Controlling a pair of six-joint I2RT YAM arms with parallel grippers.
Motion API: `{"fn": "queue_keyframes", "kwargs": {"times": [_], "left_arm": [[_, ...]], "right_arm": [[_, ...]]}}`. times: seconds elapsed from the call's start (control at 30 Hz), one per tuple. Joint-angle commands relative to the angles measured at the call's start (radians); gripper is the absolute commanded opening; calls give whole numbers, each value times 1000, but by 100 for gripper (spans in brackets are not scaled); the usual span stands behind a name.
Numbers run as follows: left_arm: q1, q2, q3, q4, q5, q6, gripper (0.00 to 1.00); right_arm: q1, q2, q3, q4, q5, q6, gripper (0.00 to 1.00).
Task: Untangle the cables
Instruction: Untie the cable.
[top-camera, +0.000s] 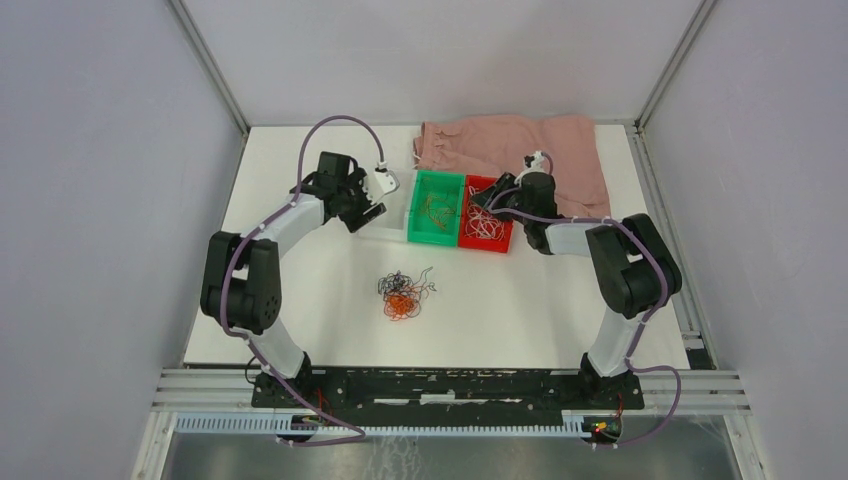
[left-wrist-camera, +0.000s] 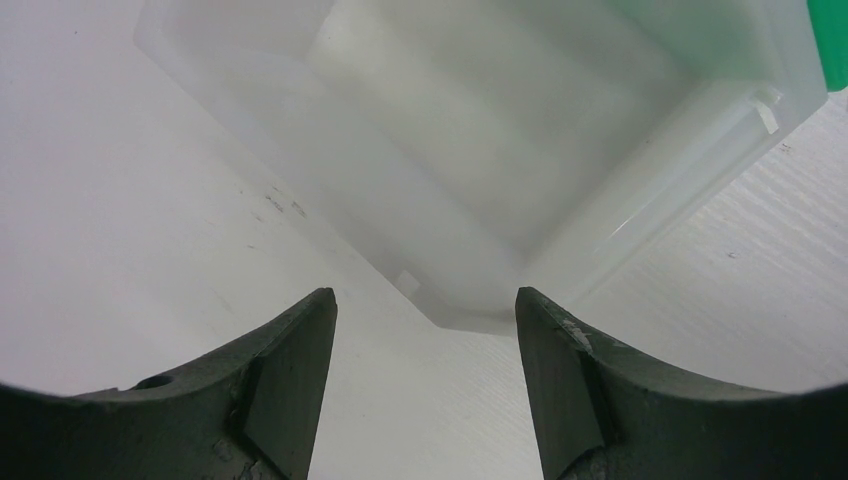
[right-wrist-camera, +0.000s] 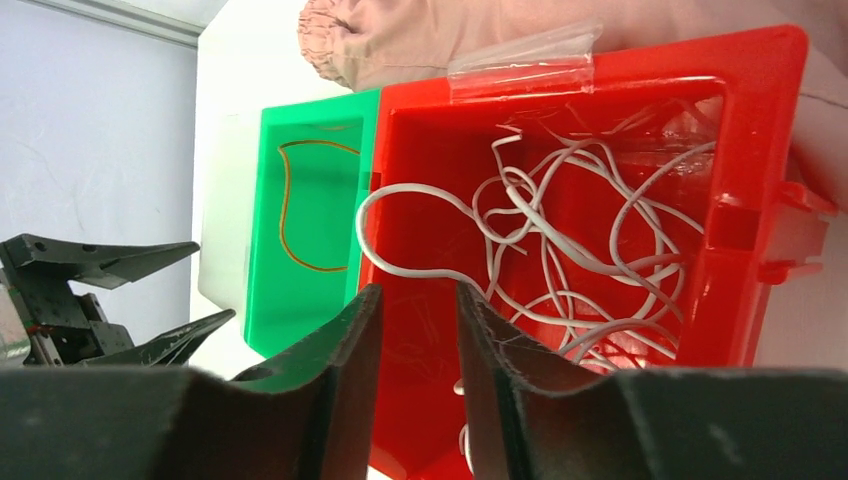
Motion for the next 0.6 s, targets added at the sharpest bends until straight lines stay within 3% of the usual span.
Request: {"fn": "queue_keyframes", "kwargs": {"times": [0.0,0.27,0.57], "left_arm": [[25,-10,5,4,11,49,73],[33,-48,11,-29,58,40,73],[38,-129,117,-202,198,22,77]], "right_arm": [[-6,-7,34,-158,75,-34,34],[99,4,187,-495,324,-155,19],[152,85,275,-604,444,-183,15]]}}
